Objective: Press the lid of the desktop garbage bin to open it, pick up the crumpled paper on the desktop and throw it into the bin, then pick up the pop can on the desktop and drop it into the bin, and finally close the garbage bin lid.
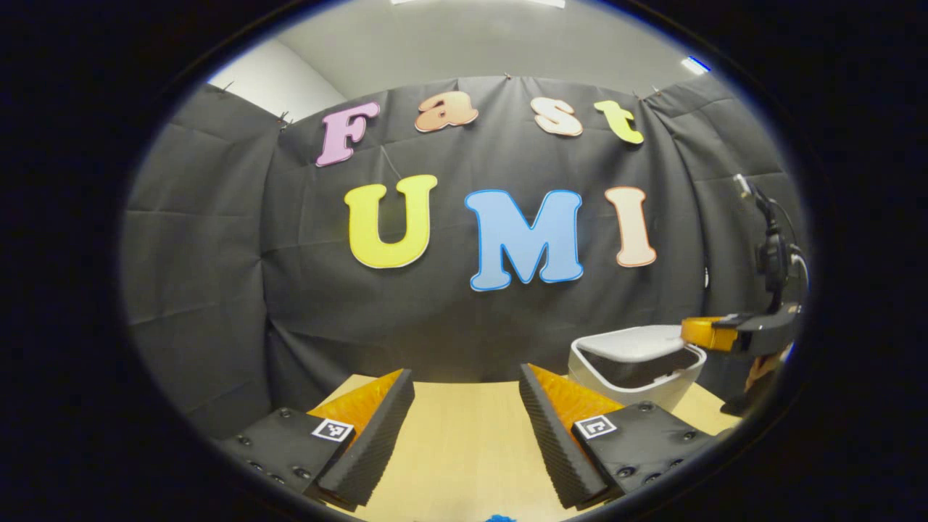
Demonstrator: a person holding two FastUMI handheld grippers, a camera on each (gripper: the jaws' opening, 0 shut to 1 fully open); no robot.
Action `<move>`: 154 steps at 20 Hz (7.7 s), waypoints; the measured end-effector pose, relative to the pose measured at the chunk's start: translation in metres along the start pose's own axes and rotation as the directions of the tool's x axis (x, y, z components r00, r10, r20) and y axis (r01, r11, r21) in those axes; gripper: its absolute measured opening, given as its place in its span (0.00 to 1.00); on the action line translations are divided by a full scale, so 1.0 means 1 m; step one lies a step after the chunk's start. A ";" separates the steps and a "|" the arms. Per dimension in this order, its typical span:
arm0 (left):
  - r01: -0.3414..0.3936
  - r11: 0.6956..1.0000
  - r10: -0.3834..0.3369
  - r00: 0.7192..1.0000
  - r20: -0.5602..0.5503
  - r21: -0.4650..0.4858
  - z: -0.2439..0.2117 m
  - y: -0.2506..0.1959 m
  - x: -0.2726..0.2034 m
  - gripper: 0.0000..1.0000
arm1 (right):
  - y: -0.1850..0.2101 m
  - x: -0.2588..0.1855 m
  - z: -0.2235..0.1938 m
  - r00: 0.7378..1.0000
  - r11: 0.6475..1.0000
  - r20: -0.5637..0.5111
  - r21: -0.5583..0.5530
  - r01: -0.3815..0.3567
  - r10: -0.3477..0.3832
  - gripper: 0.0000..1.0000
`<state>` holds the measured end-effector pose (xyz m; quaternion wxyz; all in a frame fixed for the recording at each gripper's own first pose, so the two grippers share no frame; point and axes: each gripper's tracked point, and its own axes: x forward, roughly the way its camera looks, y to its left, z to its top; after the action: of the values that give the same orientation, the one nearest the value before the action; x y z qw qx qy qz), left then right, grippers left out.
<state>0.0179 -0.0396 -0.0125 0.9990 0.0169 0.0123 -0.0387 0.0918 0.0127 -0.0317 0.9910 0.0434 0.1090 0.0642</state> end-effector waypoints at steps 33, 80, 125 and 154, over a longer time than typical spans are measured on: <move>0.179 0.970 -0.243 0.747 -0.618 -0.165 -0.336 -0.052 -0.056 0.96 | -0.005 -0.038 0.035 0.994 1.000 0.111 0.017 0.019 -0.021 0.17; 0.164 0.985 -0.166 0.820 -0.549 -0.053 -0.278 -0.018 0.039 0.49 | -0.037 -0.022 0.006 0.996 0.995 0.036 0.050 0.081 -0.083 0.17; 0.330 0.944 -0.328 0.932 -0.153 -0.014 -0.044 -0.130 0.125 0.77 | -0.054 -0.065 -0.046 0.993 0.987 -0.042 0.109 0.114 -0.110 0.18; -0.001 0.997 -0.009 0.992 -0.129 -0.076 -0.050 0.015 0.067 0.92 | 0.081 -0.073 -0.225 0.823 0.928 -0.478 -0.040 -0.369 0.307 0.99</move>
<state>0.0847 -0.0278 -0.0637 0.9960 -0.0187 0.0786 -0.0390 -0.0381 0.0989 -0.2273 0.9093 -0.0197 0.3286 0.2545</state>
